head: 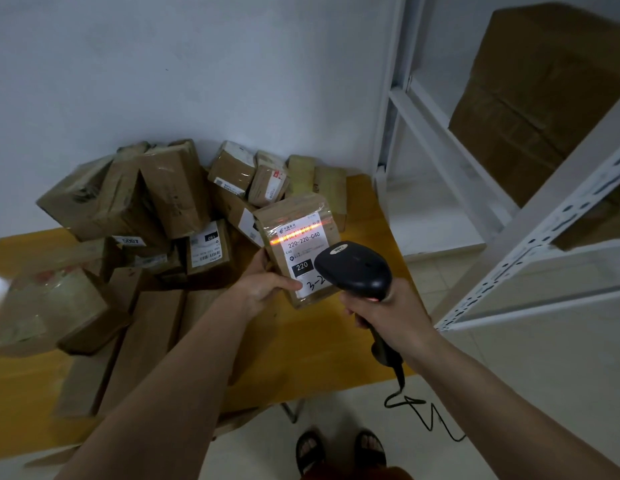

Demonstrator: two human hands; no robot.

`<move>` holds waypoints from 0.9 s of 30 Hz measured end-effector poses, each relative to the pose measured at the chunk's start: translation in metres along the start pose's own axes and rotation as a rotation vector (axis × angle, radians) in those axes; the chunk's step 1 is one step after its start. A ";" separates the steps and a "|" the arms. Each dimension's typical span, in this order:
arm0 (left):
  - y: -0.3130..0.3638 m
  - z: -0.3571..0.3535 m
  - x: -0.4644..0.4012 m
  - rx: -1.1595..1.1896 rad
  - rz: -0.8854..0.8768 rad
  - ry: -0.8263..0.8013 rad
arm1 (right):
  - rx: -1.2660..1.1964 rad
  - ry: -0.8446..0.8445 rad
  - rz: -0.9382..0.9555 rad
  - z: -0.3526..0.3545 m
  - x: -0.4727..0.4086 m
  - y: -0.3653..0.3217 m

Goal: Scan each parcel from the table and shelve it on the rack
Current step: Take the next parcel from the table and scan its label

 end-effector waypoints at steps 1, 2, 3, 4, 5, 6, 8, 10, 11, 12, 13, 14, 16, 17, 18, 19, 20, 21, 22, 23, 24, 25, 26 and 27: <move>-0.001 0.001 -0.001 -0.008 0.002 -0.008 | -0.007 -0.005 0.002 -0.001 0.000 -0.001; -0.002 0.001 -0.002 -0.016 0.006 -0.019 | -0.022 -0.007 0.003 -0.002 0.000 -0.001; -0.004 0.003 -0.003 -0.026 0.018 -0.034 | -0.047 -0.009 0.000 -0.004 0.000 -0.001; -0.005 0.003 -0.003 -0.044 0.034 -0.063 | -0.081 -0.011 -0.005 -0.004 0.000 -0.002; -0.006 0.002 -0.003 -0.073 0.058 -0.100 | -0.113 -0.015 -0.012 -0.005 0.001 -0.002; -0.008 0.001 -0.003 -0.110 0.087 -0.146 | -0.134 -0.018 -0.018 -0.006 0.001 -0.002; -0.014 -0.004 -0.002 -0.199 0.166 -0.245 | -0.168 -0.018 -0.029 -0.006 0.002 -0.001; -0.022 -0.009 -0.002 -0.298 0.255 -0.344 | -0.191 0.013 -0.049 -0.004 0.004 0.002; -0.027 -0.012 -0.001 -0.357 0.294 -0.389 | -0.203 0.037 -0.062 -0.003 0.006 0.004; -0.031 -0.017 -0.001 -0.416 0.325 -0.432 | -0.212 0.065 -0.075 -0.002 0.008 0.006; -0.036 -0.022 -0.002 -0.466 0.355 -0.470 | -0.217 0.095 -0.085 -0.001 0.012 0.008; -0.040 -0.027 -0.001 -0.502 0.378 -0.507 | -0.219 0.128 -0.095 0.001 0.015 0.011; -0.047 -0.040 0.001 -0.549 0.398 -0.566 | -0.227 0.187 -0.112 0.005 0.023 0.016; -0.049 -0.047 0.004 -0.567 0.402 -0.597 | -0.230 0.205 -0.117 0.007 0.029 0.018; -0.050 -0.055 0.006 -0.590 0.401 -0.619 | -0.231 0.218 -0.119 0.009 0.034 0.020; -0.050 -0.064 0.008 -0.615 0.396 -0.642 | -0.228 0.232 -0.119 0.013 0.041 0.021; -0.050 -0.071 0.010 -0.638 0.390 -0.660 | -0.224 0.242 -0.117 0.016 0.046 0.022; -0.050 -0.080 0.012 -0.661 0.383 -0.680 | -0.227 0.257 -0.114 0.021 0.052 0.024; -0.050 -0.092 0.015 -0.687 0.376 -0.700 | -0.236 0.277 -0.108 0.027 0.060 0.025; -0.049 -0.103 0.020 -0.714 0.371 -0.716 | -0.250 0.294 -0.103 0.033 0.067 0.027; -0.050 -0.114 0.023 -0.741 0.362 -0.730 | -0.263 0.309 -0.097 0.040 0.075 0.028; -0.050 -0.126 0.027 -0.766 0.352 -0.741 | -0.275 0.324 -0.091 0.048 0.084 0.030; -0.052 -0.138 0.030 -0.791 0.343 -0.754 | -0.284 0.337 -0.087 0.056 0.093 0.032; -0.053 -0.152 0.035 -0.816 0.332 -0.766 | -0.292 0.346 -0.080 0.064 0.104 0.035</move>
Point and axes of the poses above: each hand's wrist, its own x-axis away from the middle knuckle, its own z-axis out of the back of the hand, y = z × x, the point moved 6 cm from there along -x, towards the middle knuckle, and after that the axes turned 6 degrees about -y, right-handed, at the moved point
